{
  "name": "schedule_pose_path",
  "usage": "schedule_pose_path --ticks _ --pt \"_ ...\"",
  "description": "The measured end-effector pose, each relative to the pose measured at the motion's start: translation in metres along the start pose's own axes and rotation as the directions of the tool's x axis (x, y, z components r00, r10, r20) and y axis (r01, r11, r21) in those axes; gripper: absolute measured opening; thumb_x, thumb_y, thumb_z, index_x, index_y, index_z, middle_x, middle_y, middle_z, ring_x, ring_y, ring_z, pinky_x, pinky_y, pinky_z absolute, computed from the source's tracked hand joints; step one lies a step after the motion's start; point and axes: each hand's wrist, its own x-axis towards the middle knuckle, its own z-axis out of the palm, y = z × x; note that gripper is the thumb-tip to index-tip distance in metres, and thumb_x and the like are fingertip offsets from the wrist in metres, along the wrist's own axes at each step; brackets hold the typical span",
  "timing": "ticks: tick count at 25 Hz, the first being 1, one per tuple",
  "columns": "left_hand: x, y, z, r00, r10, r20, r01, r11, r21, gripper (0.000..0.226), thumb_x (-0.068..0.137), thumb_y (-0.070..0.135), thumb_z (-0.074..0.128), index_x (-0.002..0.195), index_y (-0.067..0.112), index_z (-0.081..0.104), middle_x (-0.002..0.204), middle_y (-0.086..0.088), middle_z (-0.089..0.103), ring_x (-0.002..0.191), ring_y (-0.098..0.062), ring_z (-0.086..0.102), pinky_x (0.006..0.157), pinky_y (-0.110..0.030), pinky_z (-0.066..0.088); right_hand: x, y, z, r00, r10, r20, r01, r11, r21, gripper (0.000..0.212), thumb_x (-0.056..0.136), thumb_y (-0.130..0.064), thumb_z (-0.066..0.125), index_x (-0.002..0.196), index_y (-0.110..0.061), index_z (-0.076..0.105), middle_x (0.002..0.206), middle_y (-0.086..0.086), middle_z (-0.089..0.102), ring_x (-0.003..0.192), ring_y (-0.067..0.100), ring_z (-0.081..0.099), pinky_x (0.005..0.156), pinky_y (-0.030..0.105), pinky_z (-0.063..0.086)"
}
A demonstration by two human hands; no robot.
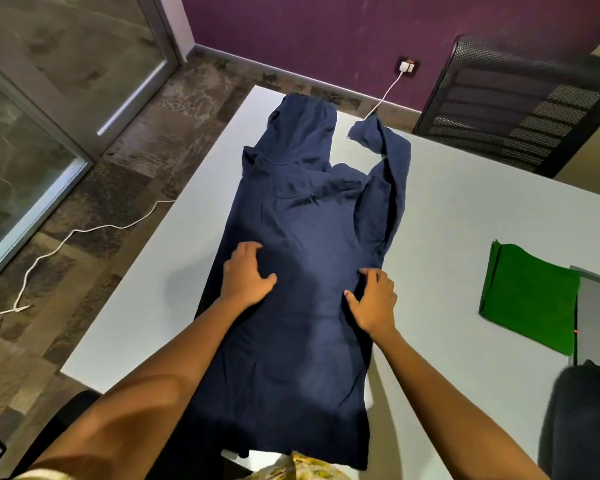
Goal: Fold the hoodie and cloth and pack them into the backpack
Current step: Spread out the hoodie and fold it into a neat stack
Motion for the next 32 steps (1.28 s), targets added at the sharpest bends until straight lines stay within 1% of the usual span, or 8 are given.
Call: schedule_pose_path --ticks 4,7,11,20,24,26,29,32 --pt "0.038 0.038 0.027 0.961 0.149 0.234 -0.194 0.963 0.187 0.081 0.076 0.039 0.078 0.143 0.015 0.041 0.15 -0.003 0.038 0.145 -0.026 0.03 0.116 -0.044 0.029 0.066 -0.005 -0.032 0.998 -0.048 -0.029 0.049 0.998 0.05 0.057 0.086 -0.029 0.073 0.134 -0.009 0.051 0.135 0.014 0.049 0.123 0.035 0.048 0.1 0.047 0.04" --pt "0.074 0.066 0.041 0.906 0.115 0.407 -0.273 0.893 0.357 0.098 0.075 0.043 0.08 0.153 0.018 0.026 0.164 -0.002 0.013 0.154 -0.025 -0.002 0.122 -0.054 0.013 0.113 -0.008 -0.049 0.995 -0.071 -0.075 0.077 0.994 0.077 0.043 0.09 -0.023 0.067 0.128 -0.009 0.054 0.133 0.013 0.051 0.121 0.033 0.051 0.101 0.048 0.042" --pt "0.109 0.086 0.052 0.848 -0.029 0.529 -0.265 0.841 0.472 0.129 0.067 0.056 0.083 0.158 0.036 -0.006 0.164 0.005 -0.023 0.148 -0.031 -0.029 0.109 -0.074 -0.008 0.164 -0.017 -0.067 0.977 0.055 -0.205 -0.051 0.998 0.028 0.015 0.094 -0.011 0.047 0.107 -0.009 0.054 0.11 0.011 0.063 0.1 0.035 0.061 0.091 0.043 0.039" --pt "0.129 0.078 0.069 0.805 -0.1 0.585 -0.169 0.906 0.387 0.14 0.059 0.05 0.091 0.151 0.052 -0.016 0.156 0.015 -0.039 0.143 -0.034 -0.037 0.106 -0.079 -0.009 0.26 -0.005 -0.09 0.896 0.36 -0.259 -0.399 0.91 -0.115 0.077 0.098 -0.044 0.051 0.152 0.0 0.018 0.133 0.021 0.06 0.119 0.041 0.059 0.107 0.047 0.034" --pt "0.132 0.078 0.072 0.815 -0.108 0.569 -0.16 0.902 0.4 0.141 0.058 0.049 0.091 0.151 0.052 -0.015 0.157 0.016 -0.038 0.144 -0.034 -0.036 0.106 -0.078 -0.008 0.283 0.018 -0.112 0.92 0.317 -0.23 -0.337 0.94 -0.054 0.038 0.098 -0.037 0.056 0.122 -0.007 0.06 0.118 0.02 0.065 0.109 0.041 0.061 0.086 0.04 0.045" --pt "0.133 0.078 0.071 0.815 -0.113 0.569 -0.152 0.905 0.398 0.141 0.058 0.049 0.091 0.151 0.052 -0.015 0.157 0.016 -0.038 0.144 -0.034 -0.036 0.106 -0.078 -0.009 0.286 0.035 -0.12 0.919 0.295 -0.261 -0.267 0.954 0.137 0.029 0.096 -0.036 0.057 0.1 -0.01 0.068 0.1 0.017 0.068 0.092 0.037 0.062 0.079 0.037 0.047" --pt "0.132 0.079 0.07 0.813 -0.12 0.569 -0.146 0.906 0.398 0.142 0.058 0.049 0.092 0.151 0.053 -0.015 0.157 0.016 -0.037 0.144 -0.033 -0.036 0.106 -0.078 -0.008 0.276 0.068 -0.129 0.705 0.634 -0.318 -0.305 0.676 0.671 0.028 0.094 -0.03 0.052 0.097 -0.008 0.069 0.087 0.01 0.066 0.08 0.031 0.064 0.069 0.033 0.054" --pt "0.132 0.082 0.069 0.814 -0.124 0.567 -0.136 0.909 0.395 0.142 0.057 0.047 0.092 0.151 0.053 -0.014 0.157 0.017 -0.037 0.144 -0.033 -0.036 0.107 -0.078 -0.008 0.243 0.123 -0.121 0.488 0.868 -0.088 -0.497 0.36 0.79 0.043 0.096 -0.026 0.047 0.126 0.001 0.06 0.125 0.021 0.065 0.107 0.036 0.065 0.077 0.034 0.052"
